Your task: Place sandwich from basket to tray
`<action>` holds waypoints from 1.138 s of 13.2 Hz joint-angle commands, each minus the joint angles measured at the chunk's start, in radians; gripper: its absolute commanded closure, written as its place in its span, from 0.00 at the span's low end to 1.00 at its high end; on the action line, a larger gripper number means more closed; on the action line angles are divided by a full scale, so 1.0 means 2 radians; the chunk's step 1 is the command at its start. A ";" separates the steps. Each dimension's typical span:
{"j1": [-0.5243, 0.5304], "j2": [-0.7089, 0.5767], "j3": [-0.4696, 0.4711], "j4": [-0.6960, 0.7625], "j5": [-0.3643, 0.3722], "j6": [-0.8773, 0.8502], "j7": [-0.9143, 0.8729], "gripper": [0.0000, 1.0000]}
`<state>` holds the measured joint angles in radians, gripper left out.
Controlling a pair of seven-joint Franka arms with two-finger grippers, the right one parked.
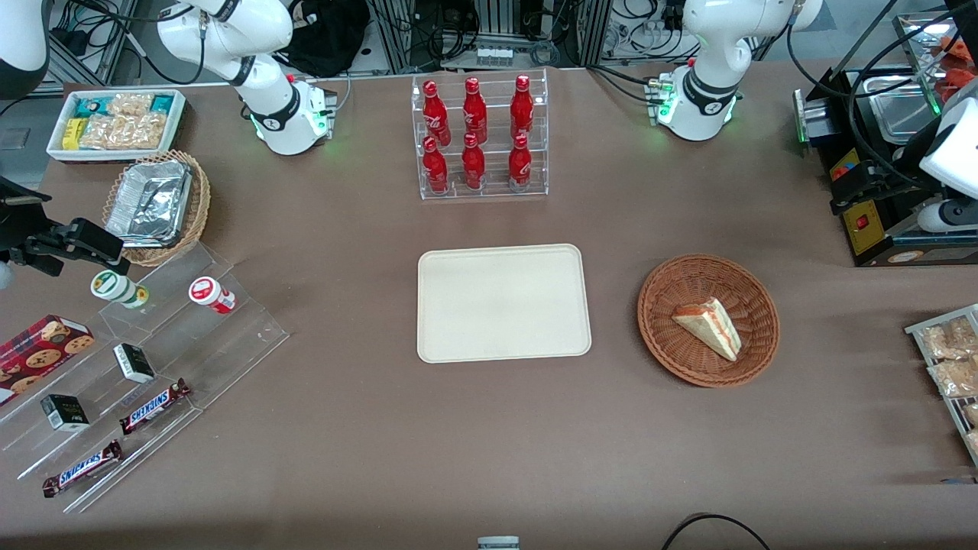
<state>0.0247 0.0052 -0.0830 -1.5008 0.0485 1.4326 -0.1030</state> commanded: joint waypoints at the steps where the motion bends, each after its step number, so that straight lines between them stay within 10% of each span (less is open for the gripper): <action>1: 0.004 0.002 -0.003 0.010 0.006 -0.011 0.006 0.00; 8: 0.001 0.061 -0.012 -0.004 0.016 0.018 -0.023 0.00; 15: 0.000 0.039 -0.013 -0.205 0.006 0.241 -0.238 0.00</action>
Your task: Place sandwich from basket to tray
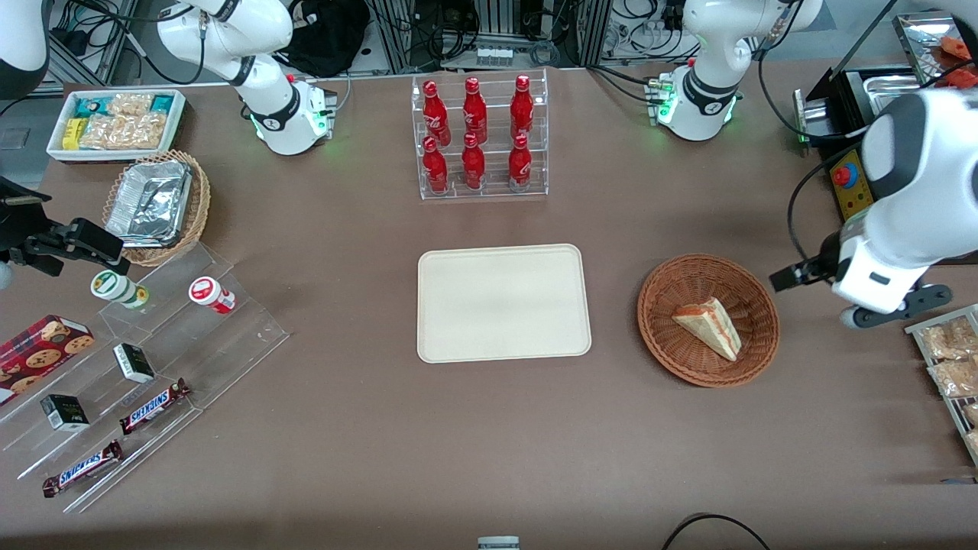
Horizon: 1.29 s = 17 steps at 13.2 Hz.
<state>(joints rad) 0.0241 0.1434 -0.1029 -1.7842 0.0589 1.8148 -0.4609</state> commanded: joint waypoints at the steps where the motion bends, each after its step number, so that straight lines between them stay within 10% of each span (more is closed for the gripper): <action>1: 0.000 -0.031 -0.013 -0.086 0.004 0.076 -0.100 0.00; 6: -0.002 -0.030 -0.022 -0.187 0.009 0.234 -0.227 0.00; 17: -0.003 0.019 -0.038 -0.207 0.009 0.302 -0.289 0.00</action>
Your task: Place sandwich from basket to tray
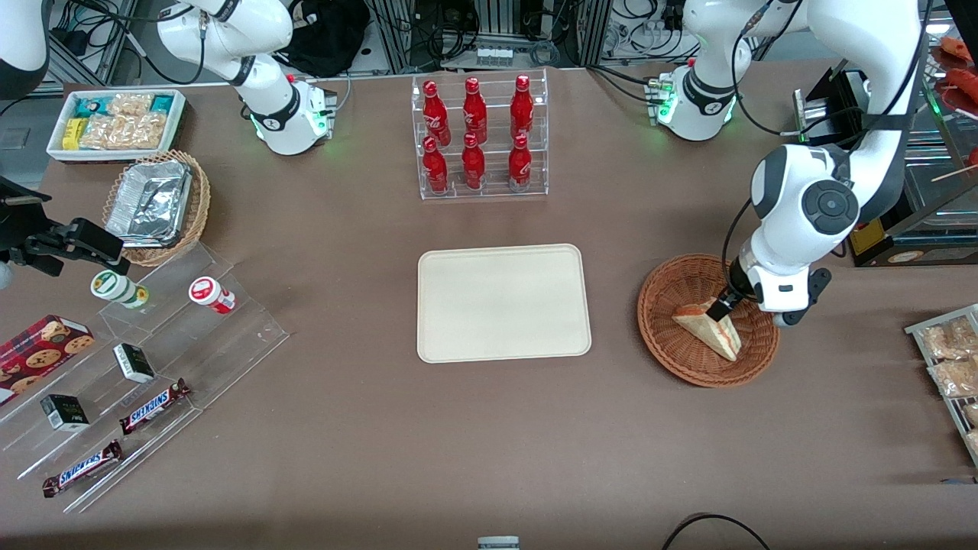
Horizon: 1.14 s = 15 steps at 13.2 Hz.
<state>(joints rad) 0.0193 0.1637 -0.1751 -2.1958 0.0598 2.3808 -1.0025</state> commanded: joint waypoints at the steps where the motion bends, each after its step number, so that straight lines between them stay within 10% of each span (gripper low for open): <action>1: 0.000 0.013 -0.003 -0.001 0.008 0.021 -0.018 0.00; 7: 0.000 0.052 -0.004 -0.001 0.008 0.067 -0.020 0.07; 11: 0.003 0.058 -0.004 0.003 0.008 0.070 -0.010 0.81; 15: 0.006 0.043 -0.004 0.015 0.009 0.060 -0.013 0.88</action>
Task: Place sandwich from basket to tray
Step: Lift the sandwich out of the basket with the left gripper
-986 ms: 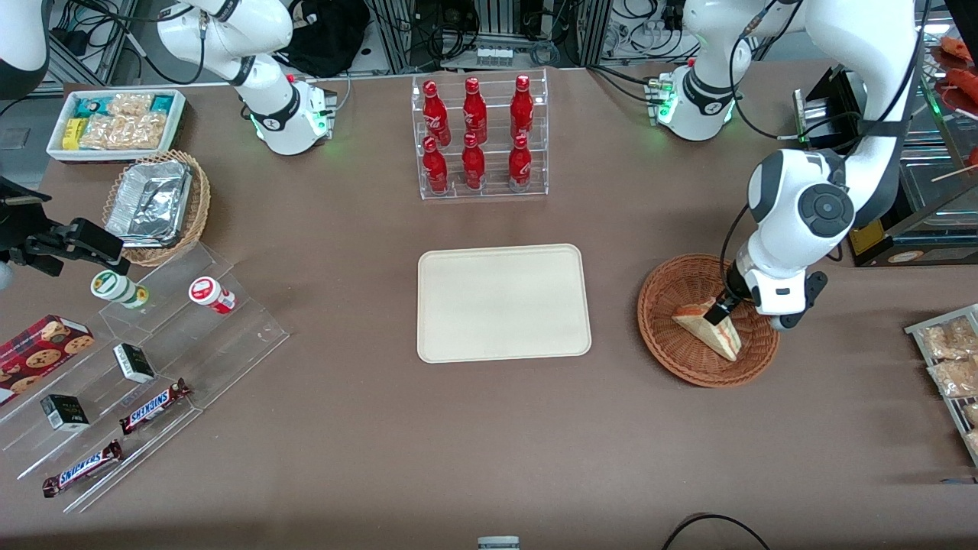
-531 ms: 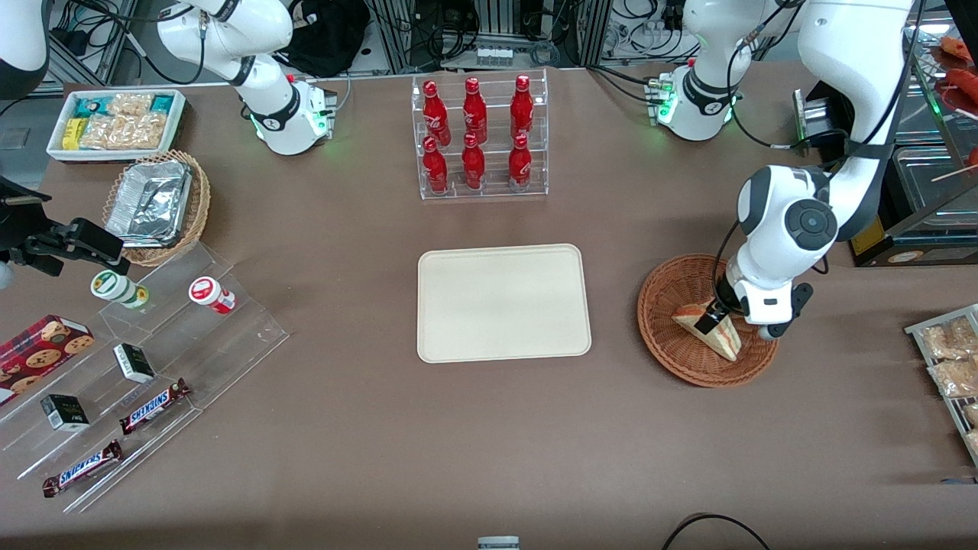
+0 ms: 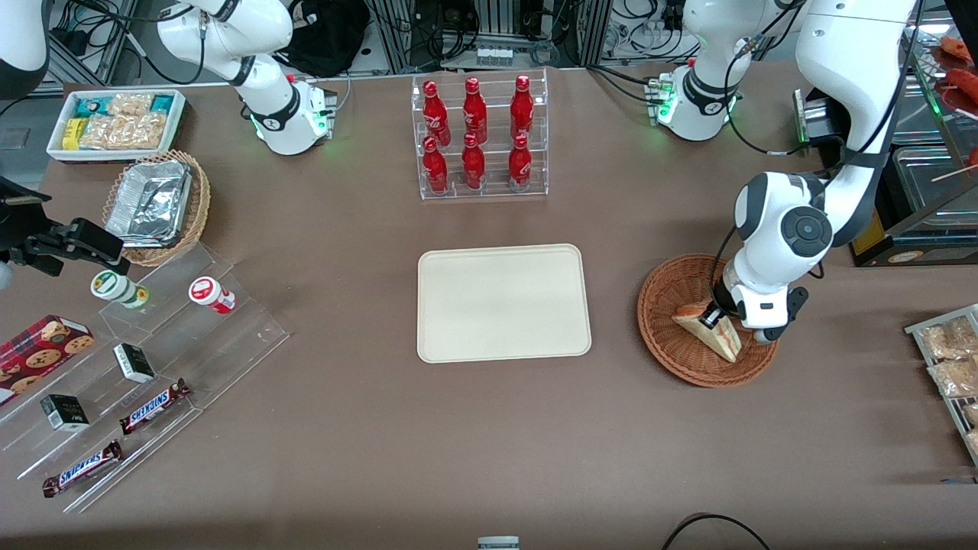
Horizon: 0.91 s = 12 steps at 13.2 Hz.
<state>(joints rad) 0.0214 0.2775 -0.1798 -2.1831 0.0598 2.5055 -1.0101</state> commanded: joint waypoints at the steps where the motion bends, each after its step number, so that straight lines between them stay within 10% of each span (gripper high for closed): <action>1: 0.005 -0.027 -0.002 0.010 0.008 -0.012 -0.010 0.88; 12: -0.155 0.000 -0.009 0.259 0.000 -0.326 -0.016 0.91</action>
<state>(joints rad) -0.2179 0.2168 -0.2065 -1.7115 0.0589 1.8632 -1.0214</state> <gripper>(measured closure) 0.855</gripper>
